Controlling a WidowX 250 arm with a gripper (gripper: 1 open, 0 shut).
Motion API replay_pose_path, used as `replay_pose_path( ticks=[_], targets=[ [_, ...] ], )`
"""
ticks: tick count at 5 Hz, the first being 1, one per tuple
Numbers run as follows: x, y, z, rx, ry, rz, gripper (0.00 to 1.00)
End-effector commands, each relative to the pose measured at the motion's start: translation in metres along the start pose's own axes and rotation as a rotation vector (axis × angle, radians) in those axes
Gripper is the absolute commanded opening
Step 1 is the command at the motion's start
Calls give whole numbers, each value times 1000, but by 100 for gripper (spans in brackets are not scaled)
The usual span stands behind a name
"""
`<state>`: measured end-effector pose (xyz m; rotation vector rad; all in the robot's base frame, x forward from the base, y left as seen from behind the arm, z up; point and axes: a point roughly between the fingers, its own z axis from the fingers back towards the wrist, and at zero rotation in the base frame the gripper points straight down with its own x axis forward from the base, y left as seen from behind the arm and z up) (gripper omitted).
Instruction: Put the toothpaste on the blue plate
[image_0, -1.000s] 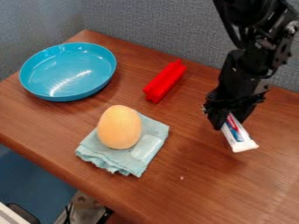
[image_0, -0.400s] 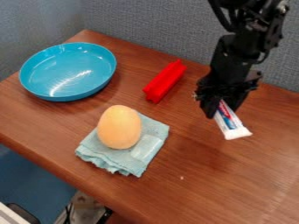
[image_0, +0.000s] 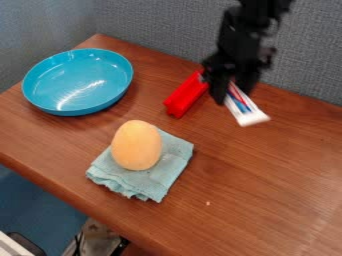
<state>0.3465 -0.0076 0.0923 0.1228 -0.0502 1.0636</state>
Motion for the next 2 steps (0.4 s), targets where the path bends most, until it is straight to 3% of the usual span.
replay_pose_path(
  ticks=[1,2],
  targets=[
    [46,19,39,-81,-31,97,0],
    [84,41,38,-68,-38,167,0]
  ],
)
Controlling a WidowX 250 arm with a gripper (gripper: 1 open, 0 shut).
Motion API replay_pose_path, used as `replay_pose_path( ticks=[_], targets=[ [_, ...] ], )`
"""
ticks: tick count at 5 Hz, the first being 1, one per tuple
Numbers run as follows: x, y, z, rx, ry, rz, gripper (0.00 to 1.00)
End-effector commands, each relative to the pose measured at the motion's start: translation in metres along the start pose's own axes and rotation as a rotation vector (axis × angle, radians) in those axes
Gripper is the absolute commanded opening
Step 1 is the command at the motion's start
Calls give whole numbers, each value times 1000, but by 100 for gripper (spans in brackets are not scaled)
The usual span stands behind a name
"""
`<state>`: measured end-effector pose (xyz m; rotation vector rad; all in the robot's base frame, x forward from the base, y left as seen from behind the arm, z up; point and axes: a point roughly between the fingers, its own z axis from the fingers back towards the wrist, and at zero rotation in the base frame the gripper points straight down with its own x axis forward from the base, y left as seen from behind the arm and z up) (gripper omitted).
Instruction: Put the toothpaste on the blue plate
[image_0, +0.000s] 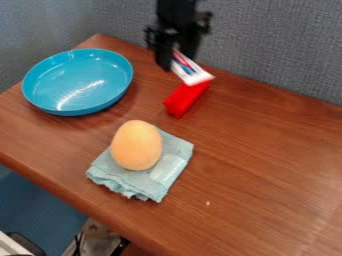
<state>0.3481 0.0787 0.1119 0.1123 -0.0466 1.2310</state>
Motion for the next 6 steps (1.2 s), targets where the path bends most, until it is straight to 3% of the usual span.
replay_pose_path(
  ticks=[1,2,3,4,5,6],
  targets=[
    [44,10,27,-65,-58,55,0],
    [77,19,15,-40,-68,113,0],
    [98,22,0,-22,-104,82,0],
    [112,22,-12,-8,-135,37,0],
    [122,21,-25,9,-151,39,0],
    [123,22,-26,18,-151,22,0]
  ],
)
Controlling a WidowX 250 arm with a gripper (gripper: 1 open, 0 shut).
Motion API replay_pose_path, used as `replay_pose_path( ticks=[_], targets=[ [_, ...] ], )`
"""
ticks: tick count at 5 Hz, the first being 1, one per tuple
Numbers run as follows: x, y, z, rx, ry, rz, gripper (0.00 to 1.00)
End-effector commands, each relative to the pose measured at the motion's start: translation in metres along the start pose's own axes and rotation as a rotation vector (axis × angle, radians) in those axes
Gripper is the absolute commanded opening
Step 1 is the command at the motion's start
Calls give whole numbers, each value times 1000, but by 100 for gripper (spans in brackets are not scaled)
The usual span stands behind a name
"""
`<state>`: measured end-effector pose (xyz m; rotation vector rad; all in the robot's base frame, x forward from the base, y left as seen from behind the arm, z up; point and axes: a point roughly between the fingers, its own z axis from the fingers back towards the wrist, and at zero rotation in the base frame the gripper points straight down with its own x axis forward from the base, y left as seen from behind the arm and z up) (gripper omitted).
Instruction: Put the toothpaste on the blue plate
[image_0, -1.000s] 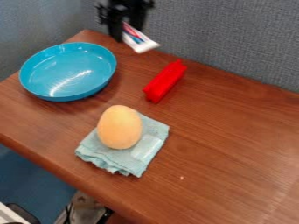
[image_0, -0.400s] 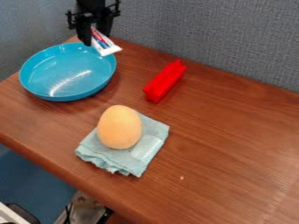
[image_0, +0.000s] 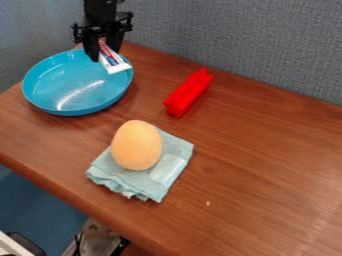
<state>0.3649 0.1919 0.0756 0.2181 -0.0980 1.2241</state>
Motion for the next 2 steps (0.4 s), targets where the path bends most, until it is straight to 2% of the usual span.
replay_pose_path(
  ticks=[1,2],
  targets=[
    [19,2,15,-22,-55,25,0],
    [20,1,9,-11,-57,22,0]
  ],
)
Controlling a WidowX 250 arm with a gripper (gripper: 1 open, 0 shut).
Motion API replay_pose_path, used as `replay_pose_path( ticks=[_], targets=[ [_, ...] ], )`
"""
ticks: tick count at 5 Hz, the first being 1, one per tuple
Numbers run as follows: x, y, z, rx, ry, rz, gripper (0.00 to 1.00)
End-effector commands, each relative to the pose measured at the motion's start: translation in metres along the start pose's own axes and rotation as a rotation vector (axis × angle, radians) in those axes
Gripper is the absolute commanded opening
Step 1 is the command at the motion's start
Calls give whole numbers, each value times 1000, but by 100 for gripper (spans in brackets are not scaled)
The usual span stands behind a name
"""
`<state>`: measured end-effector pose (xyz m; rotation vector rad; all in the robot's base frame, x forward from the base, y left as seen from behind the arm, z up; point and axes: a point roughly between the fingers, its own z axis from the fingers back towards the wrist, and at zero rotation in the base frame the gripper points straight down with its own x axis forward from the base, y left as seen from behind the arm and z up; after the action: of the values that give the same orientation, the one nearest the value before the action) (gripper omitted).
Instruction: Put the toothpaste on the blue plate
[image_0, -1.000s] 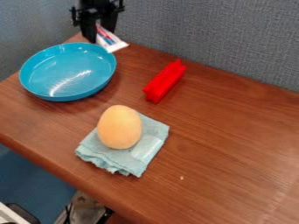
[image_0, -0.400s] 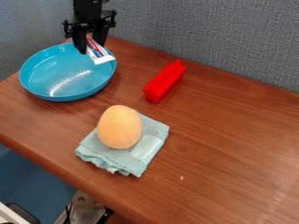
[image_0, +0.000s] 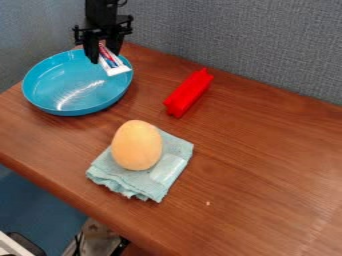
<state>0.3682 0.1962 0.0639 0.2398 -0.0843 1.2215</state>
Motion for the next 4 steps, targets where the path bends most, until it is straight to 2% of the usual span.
replay_pose_path(
  ticks=[1,2,4],
  targets=[
    [19,3,16,-25,-56,29,0],
    [21,2,12,-18,-57,31,0],
    [25,7,15,-22,-56,13,0]
  ],
)
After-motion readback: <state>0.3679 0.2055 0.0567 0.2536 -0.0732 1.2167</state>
